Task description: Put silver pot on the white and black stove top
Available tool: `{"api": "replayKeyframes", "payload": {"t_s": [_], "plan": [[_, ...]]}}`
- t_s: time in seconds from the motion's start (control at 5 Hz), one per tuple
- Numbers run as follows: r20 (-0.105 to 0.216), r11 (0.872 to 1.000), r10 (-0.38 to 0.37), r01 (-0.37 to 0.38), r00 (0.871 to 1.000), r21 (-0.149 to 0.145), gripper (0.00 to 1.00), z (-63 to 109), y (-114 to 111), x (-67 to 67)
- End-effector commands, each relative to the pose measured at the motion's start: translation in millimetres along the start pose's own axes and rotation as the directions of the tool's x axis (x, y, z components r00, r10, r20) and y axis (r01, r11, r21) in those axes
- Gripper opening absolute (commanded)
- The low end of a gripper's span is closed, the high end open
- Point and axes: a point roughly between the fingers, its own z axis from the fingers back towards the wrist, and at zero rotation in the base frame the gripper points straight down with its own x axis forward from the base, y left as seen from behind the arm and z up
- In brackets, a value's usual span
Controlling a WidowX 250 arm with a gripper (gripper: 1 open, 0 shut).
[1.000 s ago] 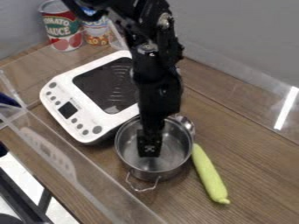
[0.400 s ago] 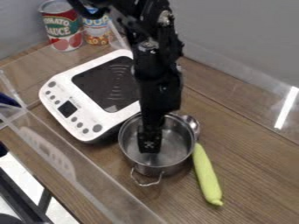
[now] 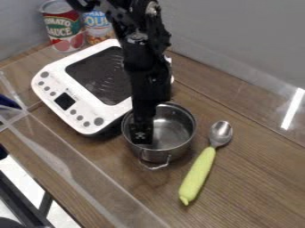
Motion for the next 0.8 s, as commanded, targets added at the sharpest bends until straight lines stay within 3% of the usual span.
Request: {"api": "replayKeyframes", "payload": {"t_s": [0.0, 0.6], "plan": [[0.023, 1.0, -0.008, 0.007, 1.0, 0.03, 1.0, 6.4, 5.9, -2.0], [0.04, 0.998, -0.055, 0.054, 0.998, 0.028, 1.0, 4.4, 19.3, -11.9]]}}
